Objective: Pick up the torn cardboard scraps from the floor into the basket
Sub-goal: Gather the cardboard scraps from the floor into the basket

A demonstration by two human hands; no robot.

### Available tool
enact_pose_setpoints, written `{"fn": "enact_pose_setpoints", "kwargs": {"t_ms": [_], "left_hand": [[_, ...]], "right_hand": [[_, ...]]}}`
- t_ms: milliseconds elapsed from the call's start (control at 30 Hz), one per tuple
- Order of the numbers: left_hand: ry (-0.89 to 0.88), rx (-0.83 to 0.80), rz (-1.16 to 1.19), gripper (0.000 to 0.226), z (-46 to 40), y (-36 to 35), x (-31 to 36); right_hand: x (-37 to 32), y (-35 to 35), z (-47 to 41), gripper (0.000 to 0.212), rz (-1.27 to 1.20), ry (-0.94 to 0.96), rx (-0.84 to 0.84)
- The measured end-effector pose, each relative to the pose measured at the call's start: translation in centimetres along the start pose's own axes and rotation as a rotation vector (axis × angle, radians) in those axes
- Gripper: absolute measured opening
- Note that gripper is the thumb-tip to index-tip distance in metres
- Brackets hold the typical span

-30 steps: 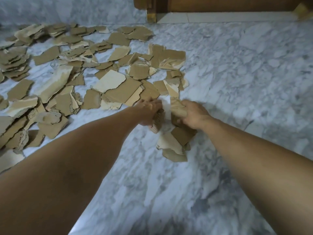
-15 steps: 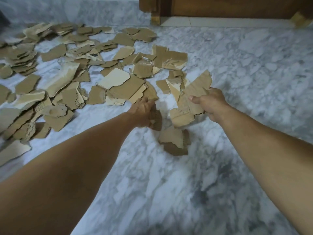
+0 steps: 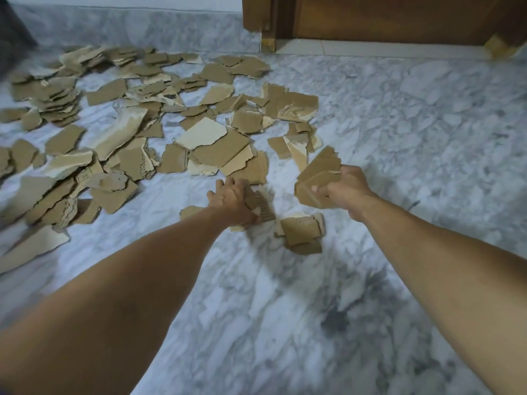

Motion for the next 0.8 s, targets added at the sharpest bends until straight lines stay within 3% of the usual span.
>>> {"fn": "enact_pose_setpoints", "kwargs": {"t_ms": [100, 167, 300, 467, 667, 800], "left_hand": [[0.028, 0.014, 0.073, 0.090, 0.6, 0.2, -0.7], [0.048, 0.010, 0.126, 0.089, 1.1, 0.0, -1.2], [0.041, 0.006, 0.005, 0.092, 2.1, -0.2, -1.9], [0.021, -0.009, -0.072, 0.087, 2.7, 0.3, -2.1], [0.049, 0.042, -0.064, 0.057, 3.5, 1.4, -2.6], [0.153, 0.028, -0.120, 0.070, 3.6, 2.0, -5.4]], "right_hand": [[-2.0, 1.4, 0.2, 0.028, 0.023, 0.095, 0.104], [-2.1, 0.5, 0.6, 0.037, 0.057, 0.097, 0.014], [1.5, -3.9, 2.6, 0.056, 0.615, 0.115, -0.321], [3.7, -5.1, 4.1, 0.057, 1.099, 0.209, -0.298], [5.4, -5.3, 3.2, 0.101, 1.048, 0.083, -0.259], [5.5, -5.1, 2.9, 0.113, 1.019, -0.005, -0.223]]}}
Point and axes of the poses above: each hand's wrist, its own z-axis away from the middle knuckle, its own y-axis out of the back of the hand, x = y × z, the point moved 10 cm from there along -z, towards the middle knuckle, and after that the axes turned 8 degrees about x, right-handed, at the moved point
